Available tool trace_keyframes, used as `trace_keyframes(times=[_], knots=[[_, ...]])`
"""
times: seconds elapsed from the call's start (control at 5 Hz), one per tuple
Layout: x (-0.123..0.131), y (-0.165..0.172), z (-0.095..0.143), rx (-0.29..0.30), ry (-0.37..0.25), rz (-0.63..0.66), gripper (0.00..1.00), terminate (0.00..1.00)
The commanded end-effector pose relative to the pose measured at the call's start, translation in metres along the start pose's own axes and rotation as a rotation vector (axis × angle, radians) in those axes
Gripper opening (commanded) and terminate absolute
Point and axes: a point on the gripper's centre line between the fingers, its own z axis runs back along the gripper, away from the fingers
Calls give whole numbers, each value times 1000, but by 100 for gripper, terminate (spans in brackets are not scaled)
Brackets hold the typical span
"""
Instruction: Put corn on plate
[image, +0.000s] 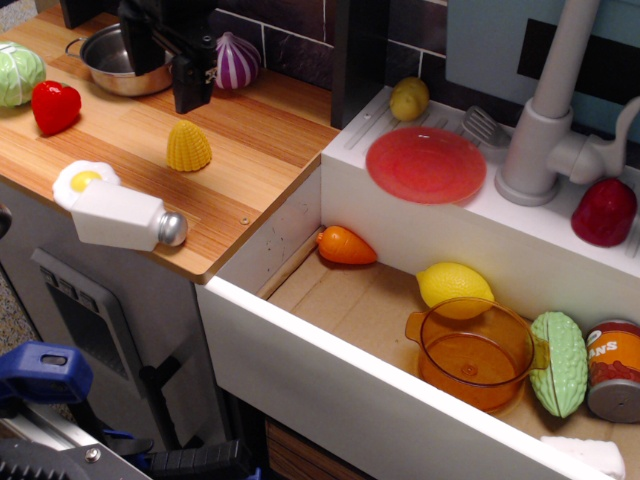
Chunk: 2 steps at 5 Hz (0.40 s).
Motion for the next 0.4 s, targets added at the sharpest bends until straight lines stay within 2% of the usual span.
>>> trace_keyframes(times=[0.0, 0.2], knots=[[-2, 3, -10, -61, -23, 64, 100, 0], [-2, 2, -21, -98, -35, 56, 100, 0]])
